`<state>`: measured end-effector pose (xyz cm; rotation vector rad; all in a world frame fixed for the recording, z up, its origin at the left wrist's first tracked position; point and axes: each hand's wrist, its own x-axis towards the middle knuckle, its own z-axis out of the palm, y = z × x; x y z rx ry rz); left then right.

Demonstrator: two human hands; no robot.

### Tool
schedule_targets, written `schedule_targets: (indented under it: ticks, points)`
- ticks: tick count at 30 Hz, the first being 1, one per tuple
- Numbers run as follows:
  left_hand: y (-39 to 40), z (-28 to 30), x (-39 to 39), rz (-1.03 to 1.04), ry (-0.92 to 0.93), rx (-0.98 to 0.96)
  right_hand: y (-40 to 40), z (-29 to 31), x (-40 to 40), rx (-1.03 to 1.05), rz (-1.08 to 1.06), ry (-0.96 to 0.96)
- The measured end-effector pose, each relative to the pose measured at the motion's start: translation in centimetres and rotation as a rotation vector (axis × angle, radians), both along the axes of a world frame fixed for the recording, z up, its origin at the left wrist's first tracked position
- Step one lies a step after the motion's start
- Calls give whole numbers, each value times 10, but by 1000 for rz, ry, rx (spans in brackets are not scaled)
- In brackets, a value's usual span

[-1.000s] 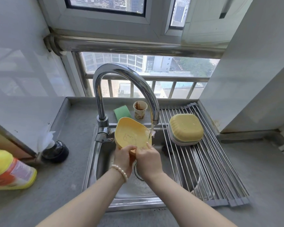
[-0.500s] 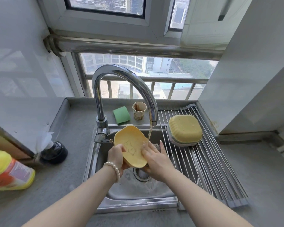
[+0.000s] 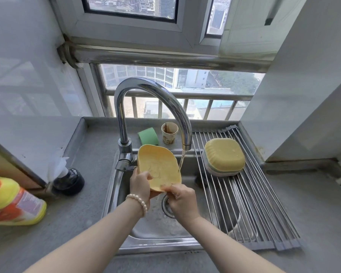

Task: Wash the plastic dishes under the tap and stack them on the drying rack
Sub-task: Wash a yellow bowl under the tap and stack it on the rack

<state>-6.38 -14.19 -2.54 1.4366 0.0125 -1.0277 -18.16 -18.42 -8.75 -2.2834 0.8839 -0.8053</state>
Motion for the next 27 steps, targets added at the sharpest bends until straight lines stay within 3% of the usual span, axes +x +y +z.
schedule_targets:
  ticks: [4,7,10,14,17,21,25,27]
  points:
    - [3,3,2,-78,-117,63,-17,2,-17,-307,135,259]
    - [5,-2,2,-78,-67,79,-28,6,-16,-432,156,575]
    - [3,-8,6,-94,-10,118,-27,13,-12,-399,230,776]
    - [4,-8,12,-222,64,156,-27,11,-11,-334,194,861]
    - [2,-5,12,-208,73,141,-27,5,-15,-414,210,734]
    - [2,-10,-7,-78,37,15,-17,7,-2,-471,151,397]
    - [3,-5,-22,-30,32,-94,-1,10,14,-188,56,111]
    - [-3,-5,-12,-50,-2,-38,-3,10,10,-33,58,-13]
